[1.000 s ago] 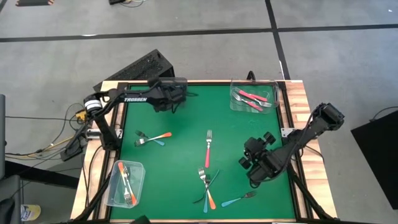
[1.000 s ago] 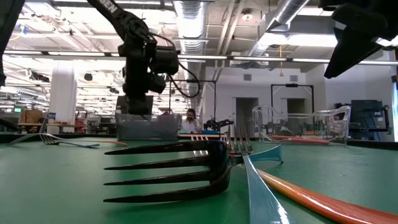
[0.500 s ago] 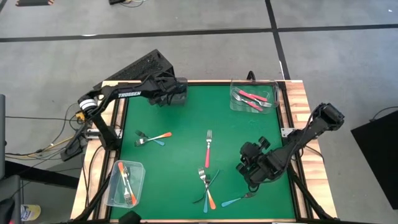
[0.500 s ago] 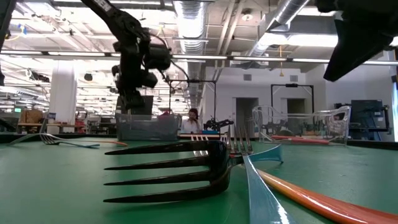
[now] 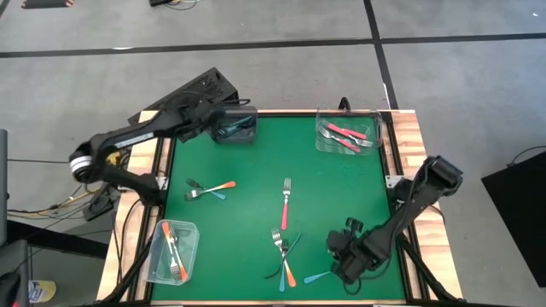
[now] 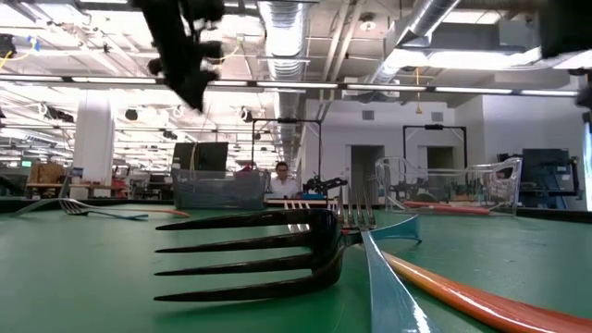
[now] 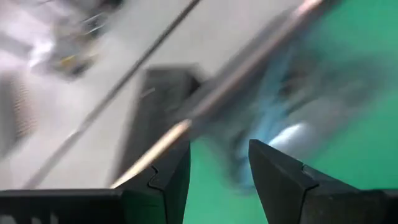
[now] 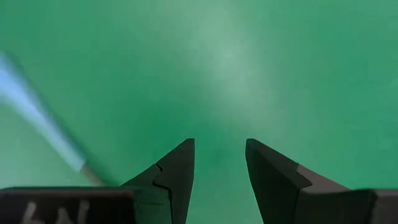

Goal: Sort silverware by color (type)
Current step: Put the blue fork into the black bin

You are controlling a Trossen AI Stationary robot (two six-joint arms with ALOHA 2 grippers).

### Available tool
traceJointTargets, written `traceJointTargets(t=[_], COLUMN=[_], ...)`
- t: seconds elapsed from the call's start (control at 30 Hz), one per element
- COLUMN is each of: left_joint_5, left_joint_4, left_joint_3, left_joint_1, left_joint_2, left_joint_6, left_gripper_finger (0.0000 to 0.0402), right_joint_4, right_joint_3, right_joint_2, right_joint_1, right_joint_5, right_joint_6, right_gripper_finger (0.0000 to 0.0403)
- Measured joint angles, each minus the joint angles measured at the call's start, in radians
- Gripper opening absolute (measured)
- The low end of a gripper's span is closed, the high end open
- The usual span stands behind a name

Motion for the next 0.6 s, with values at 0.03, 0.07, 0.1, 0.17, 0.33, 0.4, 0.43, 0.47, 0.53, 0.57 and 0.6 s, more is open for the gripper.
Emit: traceJointTargets(t=[0.03, 0.07, 0.1, 0.17, 0.33, 0.4, 0.43, 0.47, 0.53, 0.57, 0.6], left_joint_5=[0.051, 0.094, 0.129, 0.165, 0.168, 0.168, 0.166, 0.158, 0.136, 0.121, 0.106], left_joint_4=[0.034, 0.086, 0.139, 0.261, 0.501, 0.536, 0.546, 0.551, 0.561, 0.558, 0.559], left_joint_3=[-0.005, -0.022, -0.044, -0.098, -0.218, -0.247, -0.259, -0.265, -0.277, -0.282, -0.288], left_joint_1=[-0.031, -0.068, -0.108, -0.191, -0.368, -0.421, -0.443, -0.461, -0.493, -0.508, -0.522], left_joint_2=[-0.025, -0.052, -0.078, -0.117, -0.166, -0.165, -0.165, -0.162, -0.158, -0.157, -0.157], left_joint_6=[-0.004, -0.002, 0.006, 0.007, -0.022, -0.036, -0.048, -0.061, -0.089, -0.101, -0.11], left_gripper_finger=[0.0154, 0.0154, 0.0154, 0.0153, 0.0153, 0.0153, 0.0153, 0.0153, 0.0153, 0.0153, 0.0153], right_joint_4=[0.022, 0.041, 0.06, 0.087, 0.137, 0.14, 0.139, 0.138, 0.128, 0.126, 0.126], right_joint_3=[0.0, 0.0, 0.0, 0.0, 0.003, 0.003, 0.002, 0.001, -0.001, -0.001, -0.001], right_joint_2=[0.016, 0.031, 0.047, 0.079, 0.116, 0.113, 0.109, 0.102, 0.079, 0.063, 0.045], right_joint_1=[0.013, 0.023, 0.03, 0.04, 0.053, 0.056, 0.057, 0.057, 0.057, 0.058, 0.059], right_joint_5=[-0.016, -0.031, -0.046, -0.075, -0.111, -0.118, -0.118, -0.122, -0.14, -0.14, -0.14], right_joint_6=[-0.002, -0.006, -0.013, -0.029, -0.05, -0.057, -0.057, -0.057, -0.057, -0.057, -0.057], right_gripper_finger=[0.017, 0.017, 0.017, 0.017, 0.017, 0.017, 0.017, 0.017, 0.017, 0.017, 0.017])
